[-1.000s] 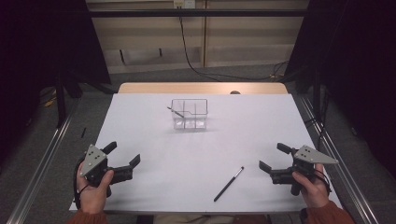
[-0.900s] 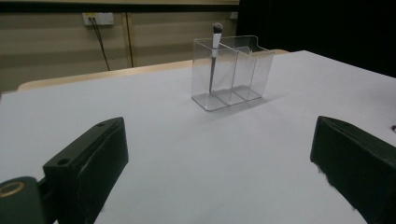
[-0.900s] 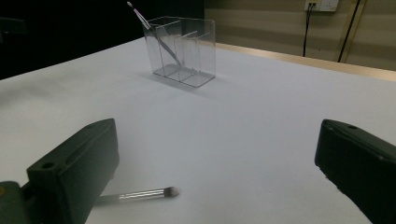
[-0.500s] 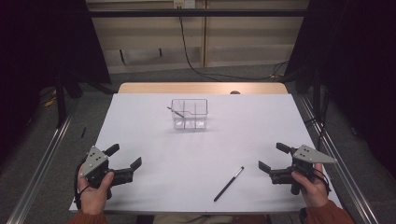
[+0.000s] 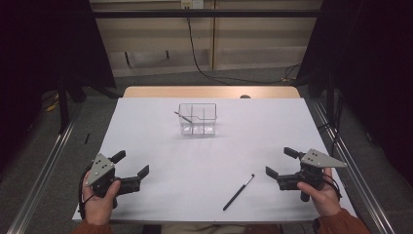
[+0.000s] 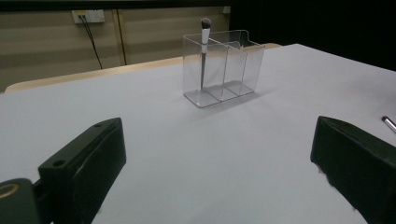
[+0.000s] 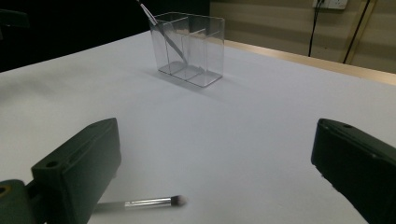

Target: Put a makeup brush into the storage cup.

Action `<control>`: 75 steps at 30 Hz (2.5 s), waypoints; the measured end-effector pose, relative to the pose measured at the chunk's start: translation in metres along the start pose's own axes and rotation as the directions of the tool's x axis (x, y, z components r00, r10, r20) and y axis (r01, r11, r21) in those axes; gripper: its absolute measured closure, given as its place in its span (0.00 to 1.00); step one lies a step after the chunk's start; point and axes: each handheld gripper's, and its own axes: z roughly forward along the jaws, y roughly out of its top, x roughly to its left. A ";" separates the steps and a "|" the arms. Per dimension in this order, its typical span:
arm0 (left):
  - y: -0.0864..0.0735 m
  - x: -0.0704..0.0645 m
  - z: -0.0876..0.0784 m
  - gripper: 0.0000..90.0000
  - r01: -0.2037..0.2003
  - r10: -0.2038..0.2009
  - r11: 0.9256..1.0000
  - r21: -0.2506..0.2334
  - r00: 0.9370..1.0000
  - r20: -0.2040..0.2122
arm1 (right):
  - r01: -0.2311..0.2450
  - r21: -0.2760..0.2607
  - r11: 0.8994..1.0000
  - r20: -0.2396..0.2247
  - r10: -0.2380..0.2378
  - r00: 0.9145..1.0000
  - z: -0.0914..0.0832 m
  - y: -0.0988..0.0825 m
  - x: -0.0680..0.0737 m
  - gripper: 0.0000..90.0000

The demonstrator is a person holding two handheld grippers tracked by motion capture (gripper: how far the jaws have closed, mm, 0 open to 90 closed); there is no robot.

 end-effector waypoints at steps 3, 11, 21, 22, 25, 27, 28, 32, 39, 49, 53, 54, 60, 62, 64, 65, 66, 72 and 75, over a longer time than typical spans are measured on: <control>0.000 0.000 0.000 0.04 0.004 -0.004 1.000 0.000 1.000 0.000 | 0.013 0.007 1.000 -0.022 -0.013 1.000 0.005 0.005 0.001 0.02; -0.001 0.000 0.001 0.03 0.011 -0.011 1.000 0.008 1.000 0.001 | 0.073 0.065 0.995 -0.112 -0.065 0.992 0.021 0.023 0.001 0.02; -0.001 0.000 0.002 0.03 0.013 -0.013 1.000 0.009 1.000 0.006 | 0.110 0.173 0.979 -0.209 -0.072 0.975 0.050 0.041 -0.001 0.03; -0.001 0.000 0.002 0.03 0.017 -0.017 1.000 0.010 1.000 0.006 | 0.115 0.175 0.978 -0.216 -0.076 0.973 0.052 0.043 0.000 0.03; 0.000 0.000 0.002 0.03 0.010 -0.010 1.000 0.008 1.000 -0.002 | 0.131 0.175 0.976 -0.222 -0.091 0.971 0.056 0.047 0.001 0.03; 0.000 0.001 0.001 0.03 0.015 -0.014 1.000 0.012 1.000 -0.002 | 0.127 0.179 0.976 -0.231 -0.084 0.969 0.059 0.049 0.002 0.01; 0.000 0.002 0.001 0.03 0.010 -0.010 1.000 0.014 1.000 -0.003 | 0.129 0.180 0.975 -0.230 -0.085 0.969 0.060 0.049 0.002 0.02; -0.001 0.002 0.000 0.03 0.014 -0.014 1.000 0.011 1.000 -0.007 | 0.152 0.191 0.970 -0.235 -0.105 0.966 0.067 0.051 0.004 0.02; 0.000 -0.001 0.000 0.03 0.003 -0.003 1.000 0.019 1.000 0.006 | 0.184 0.262 0.947 -0.284 -0.107 0.953 0.076 0.055 0.007 0.02; -0.002 0.002 -0.005 0.03 0.003 -0.003 1.000 0.020 1.000 -0.020 | 0.254 0.373 0.892 -0.388 -0.099 0.916 0.089 0.060 0.008 0.09; -0.003 0.003 -0.006 0.03 0.008 -0.008 1.000 0.017 1.000 -0.023 | 0.296 0.415 0.860 -0.420 -0.107 0.901 0.095 0.062 0.008 0.13; -0.003 0.003 -0.005 0.03 0.009 -0.008 1.000 0.018 1.000 -0.024 | 0.302 0.429 0.851 -0.434 -0.099 0.895 0.096 0.062 0.008 0.11; -0.003 0.004 -0.003 0.03 0.014 -0.013 1.000 0.026 1.000 -0.022 | 0.406 0.514 0.756 -0.493 -0.127 0.860 0.104 0.063 0.014 0.10; -0.003 0.004 -0.002 0.03 0.012 -0.011 1.000 0.027 1.000 -0.017 | 0.439 0.529 0.726 -0.514 -0.137 0.847 0.108 0.062 0.015 0.09; -0.002 0.003 -0.001 0.03 0.012 -0.011 1.000 0.026 1.000 -0.015 | 0.468 0.552 0.690 -0.536 -0.137 0.833 0.111 0.061 0.018 0.08; -0.002 0.003 -0.002 0.03 0.005 -0.005 1.000 0.029 1.000 -0.012 | 0.488 0.555 0.674 -0.549 -0.144 0.823 0.113 0.061 0.019 0.08; -0.002 0.003 -0.002 0.03 0.006 -0.006 1.000 0.029 1.000 -0.013 | 0.502 0.558 0.661 -0.562 -0.145 0.815 0.114 0.061 0.021 0.08; -0.003 0.005 -0.002 0.03 0.003 -0.002 0.999 0.032 1.000 -0.015 | 0.572 0.582 0.577 -0.580 -0.199 0.790 0.119 0.060 0.029 0.08; -0.003 0.004 -0.002 0.04 -0.002 0.002 0.999 0.036 1.000 -0.017 | 0.587 0.608 0.534 -0.596 -0.181 0.782 0.122 0.057 0.030 0.08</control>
